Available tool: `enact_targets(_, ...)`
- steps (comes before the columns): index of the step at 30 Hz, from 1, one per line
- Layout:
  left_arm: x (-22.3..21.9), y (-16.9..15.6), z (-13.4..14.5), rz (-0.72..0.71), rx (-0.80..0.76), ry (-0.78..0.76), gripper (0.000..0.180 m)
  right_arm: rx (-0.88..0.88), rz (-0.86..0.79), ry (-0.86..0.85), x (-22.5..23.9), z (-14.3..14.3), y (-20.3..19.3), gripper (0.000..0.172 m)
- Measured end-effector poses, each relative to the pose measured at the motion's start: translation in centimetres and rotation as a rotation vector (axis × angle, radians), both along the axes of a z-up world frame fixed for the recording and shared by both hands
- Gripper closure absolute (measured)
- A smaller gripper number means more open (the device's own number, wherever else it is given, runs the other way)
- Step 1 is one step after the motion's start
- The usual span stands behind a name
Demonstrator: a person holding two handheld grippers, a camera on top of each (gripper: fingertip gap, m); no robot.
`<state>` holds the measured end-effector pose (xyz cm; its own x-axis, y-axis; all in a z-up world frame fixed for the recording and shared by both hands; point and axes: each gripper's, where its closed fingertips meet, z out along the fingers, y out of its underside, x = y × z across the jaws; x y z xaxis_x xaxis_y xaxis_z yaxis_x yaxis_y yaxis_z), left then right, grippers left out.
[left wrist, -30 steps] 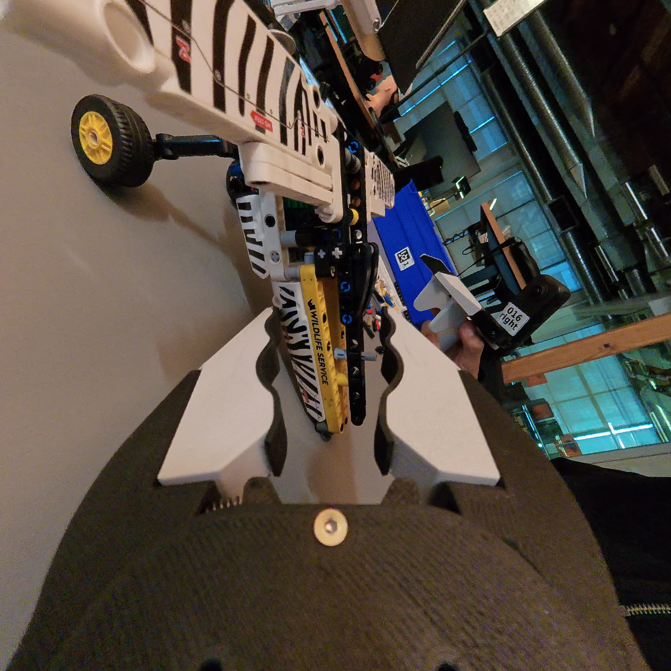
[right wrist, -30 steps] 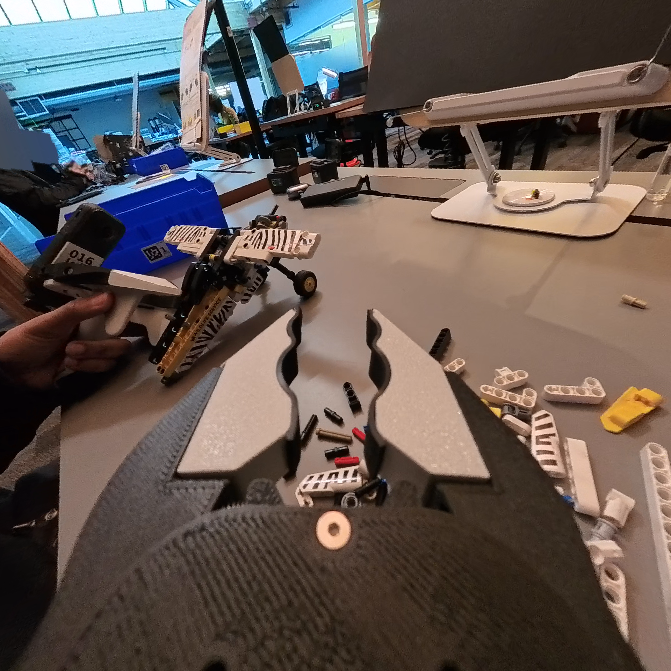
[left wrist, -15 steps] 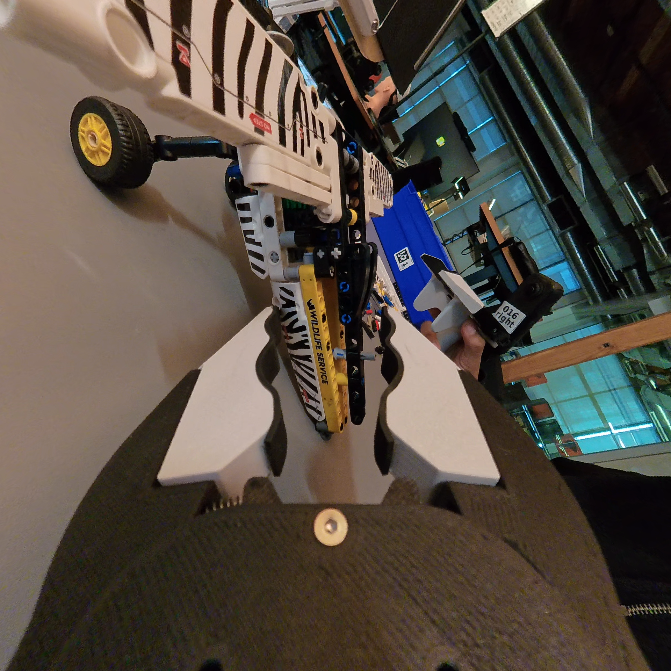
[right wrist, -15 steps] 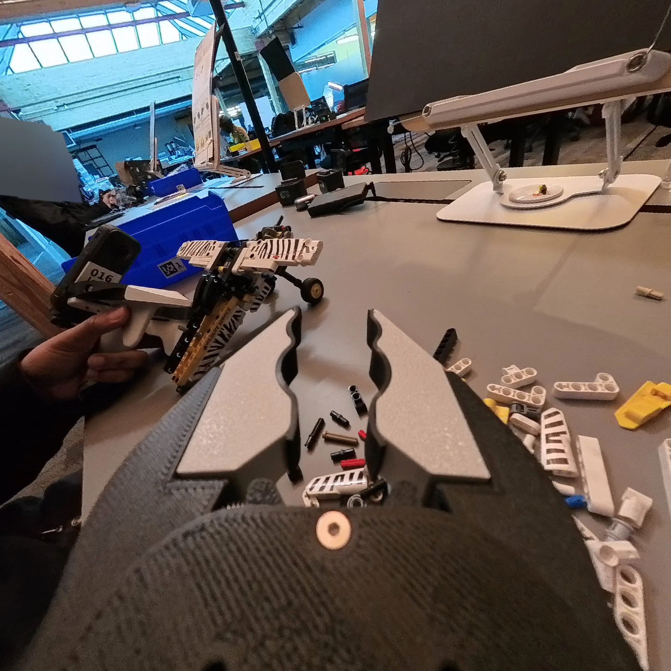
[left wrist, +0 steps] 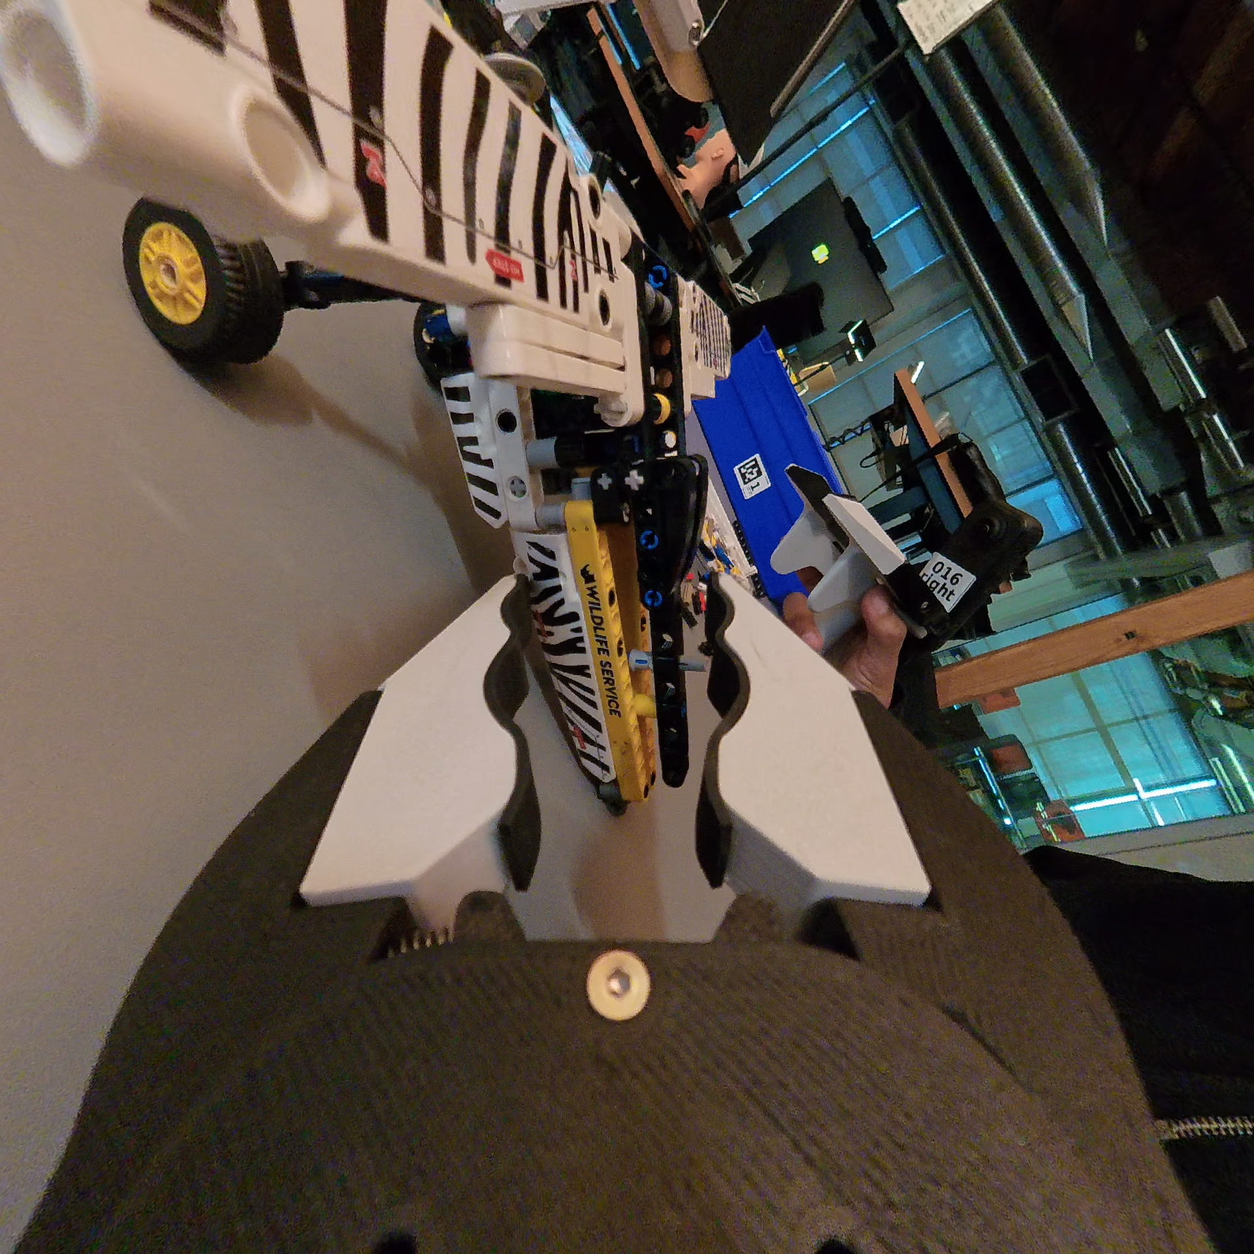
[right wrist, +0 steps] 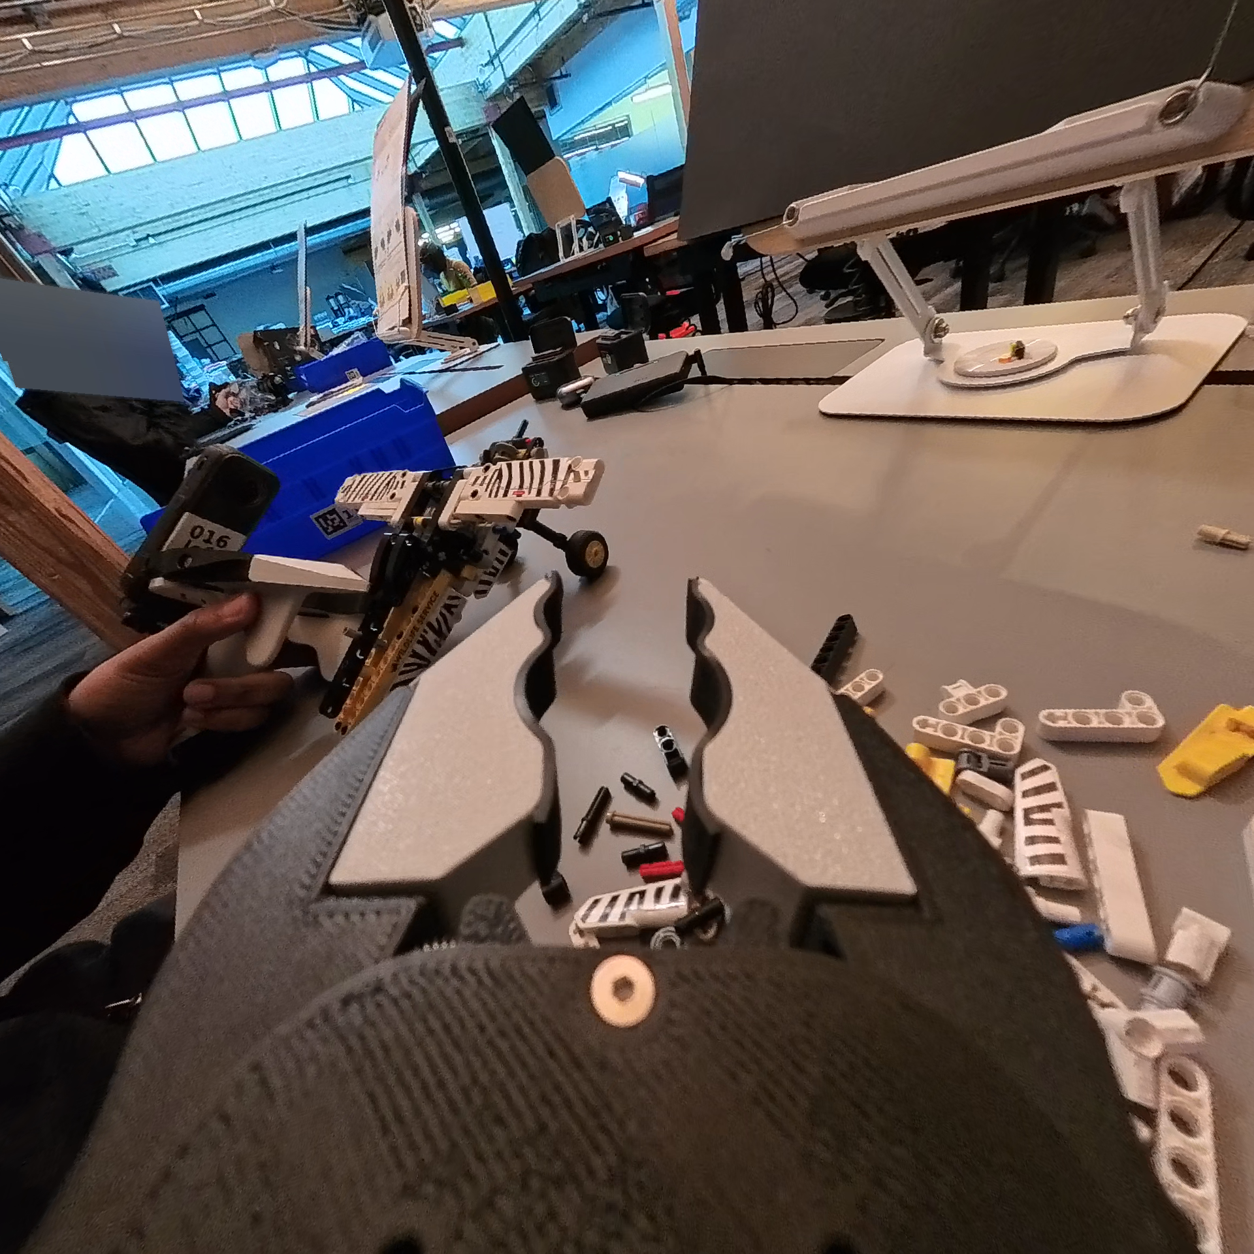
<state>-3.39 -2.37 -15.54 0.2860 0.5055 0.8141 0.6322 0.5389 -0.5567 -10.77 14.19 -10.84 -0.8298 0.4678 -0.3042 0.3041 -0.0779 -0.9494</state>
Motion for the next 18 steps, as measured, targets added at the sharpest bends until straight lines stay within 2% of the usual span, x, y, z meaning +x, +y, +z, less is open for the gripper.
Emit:
enact_targets(11, -0.3, -1.1, 0.8, 0.075, 0.028, 0.042, 0.137, 0.002, -0.013, 0.011, -0.1, 0.1, 0.2, 0.137)
enact_targets(15, -1.1, -2.6, 1.1, 0.172, 0.034, 0.059, 0.124, 0.044, -0.034, 0.048, -0.3, 0.0, 0.1, 0.137)
enact_targets(18, -2.3, -3.8, 1.8, 0.227, 0.109, 0.074, 0.114, 0.016, -0.017, 0.038, -0.6, 0.7, -0.9, 0.135)
